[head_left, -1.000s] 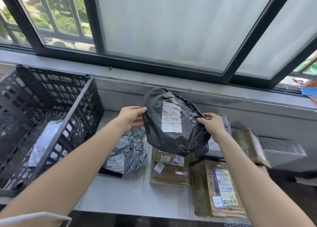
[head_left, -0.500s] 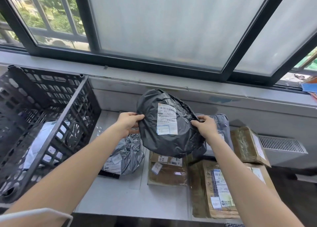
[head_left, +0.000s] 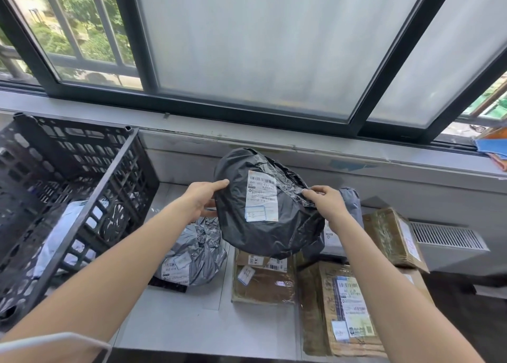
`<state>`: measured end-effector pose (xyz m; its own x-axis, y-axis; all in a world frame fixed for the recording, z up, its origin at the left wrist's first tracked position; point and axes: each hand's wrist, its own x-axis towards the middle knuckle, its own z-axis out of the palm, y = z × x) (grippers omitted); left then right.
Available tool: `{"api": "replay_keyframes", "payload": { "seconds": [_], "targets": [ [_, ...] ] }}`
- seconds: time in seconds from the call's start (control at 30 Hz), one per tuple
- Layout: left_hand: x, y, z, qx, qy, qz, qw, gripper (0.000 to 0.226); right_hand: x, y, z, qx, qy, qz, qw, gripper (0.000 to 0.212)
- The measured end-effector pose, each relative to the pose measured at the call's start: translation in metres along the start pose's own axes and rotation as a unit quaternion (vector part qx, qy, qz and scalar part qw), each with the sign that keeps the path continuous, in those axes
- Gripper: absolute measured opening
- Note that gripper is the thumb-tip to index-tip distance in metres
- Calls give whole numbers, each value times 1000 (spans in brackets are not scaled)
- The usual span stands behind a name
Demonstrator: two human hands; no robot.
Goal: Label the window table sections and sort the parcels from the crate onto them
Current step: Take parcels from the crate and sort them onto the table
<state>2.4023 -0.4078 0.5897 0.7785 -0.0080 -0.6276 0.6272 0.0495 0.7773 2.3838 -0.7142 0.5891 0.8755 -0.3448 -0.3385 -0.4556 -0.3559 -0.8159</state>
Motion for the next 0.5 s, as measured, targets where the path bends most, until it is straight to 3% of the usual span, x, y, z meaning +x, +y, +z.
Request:
{"api": "replay_keyframes", "payload": {
  "seconds": [0.2,0.37,0.43,0.5],
  "targets": [
    [-3,4,-3,-41,21,3,999,45,-6,-12,-6,-21,56,-24,998,49],
    [-19,37,-30,-23,114,67,991,56,-16,-70,3,-89,69,-157,981,54],
    [-30,54,-48,95,185,146,967,59,-20,-101,26,-150,36,-230,961,57],
    [-45,66,-72,316,265,226,882,62,-29,-131,59,-229,-3,-304,925,60]
  ]
}}
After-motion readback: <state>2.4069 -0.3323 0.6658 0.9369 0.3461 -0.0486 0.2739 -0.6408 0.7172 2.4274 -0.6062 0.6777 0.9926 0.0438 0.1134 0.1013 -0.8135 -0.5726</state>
